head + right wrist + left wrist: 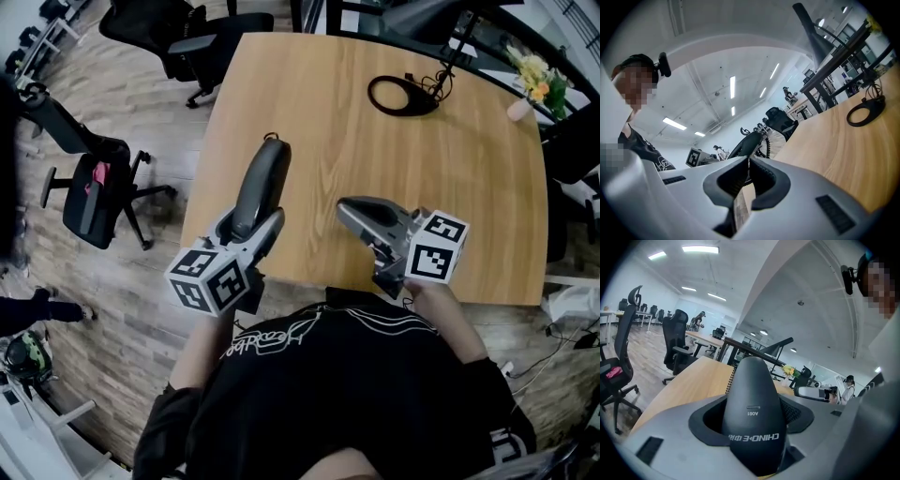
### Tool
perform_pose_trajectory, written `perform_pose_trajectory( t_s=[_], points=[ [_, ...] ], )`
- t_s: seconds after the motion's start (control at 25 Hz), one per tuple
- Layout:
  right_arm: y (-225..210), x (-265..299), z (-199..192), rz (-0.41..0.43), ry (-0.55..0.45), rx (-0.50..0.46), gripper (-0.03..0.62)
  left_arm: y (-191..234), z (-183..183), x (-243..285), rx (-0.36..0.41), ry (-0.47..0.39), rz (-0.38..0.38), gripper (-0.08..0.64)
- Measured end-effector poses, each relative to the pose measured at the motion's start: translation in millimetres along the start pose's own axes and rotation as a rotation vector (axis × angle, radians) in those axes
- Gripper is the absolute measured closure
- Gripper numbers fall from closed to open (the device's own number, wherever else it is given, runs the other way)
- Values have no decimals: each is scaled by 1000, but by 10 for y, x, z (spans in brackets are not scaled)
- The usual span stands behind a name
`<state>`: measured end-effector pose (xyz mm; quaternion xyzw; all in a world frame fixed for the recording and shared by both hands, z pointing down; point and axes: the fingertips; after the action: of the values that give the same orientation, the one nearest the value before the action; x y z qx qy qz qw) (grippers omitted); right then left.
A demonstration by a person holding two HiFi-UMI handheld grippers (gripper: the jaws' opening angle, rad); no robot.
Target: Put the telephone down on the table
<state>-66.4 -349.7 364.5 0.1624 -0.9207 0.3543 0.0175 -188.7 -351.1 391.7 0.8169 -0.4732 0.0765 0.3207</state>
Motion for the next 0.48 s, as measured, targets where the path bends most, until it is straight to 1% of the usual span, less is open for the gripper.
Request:
perform_pose_trajectory(
  t_s=[0.24,0.36,0.48],
  points=[
    [-322,71,41,-20,23,26,551,201,125,315,4,18,5,276],
    [-478,97,16,-35,34,40,551,318,112,474,15,37,21,276],
    [-643,124,-33,-46,41,64,551,465,49,657,42,72,46,276]
  ],
)
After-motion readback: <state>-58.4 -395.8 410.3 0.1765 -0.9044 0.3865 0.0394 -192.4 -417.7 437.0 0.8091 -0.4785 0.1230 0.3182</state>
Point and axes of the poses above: the fingertips, and each gripper's own axes: x forward along the fingers, y to its left, z out of its top, and after that the axes turned 3 degrees about y, right-handed
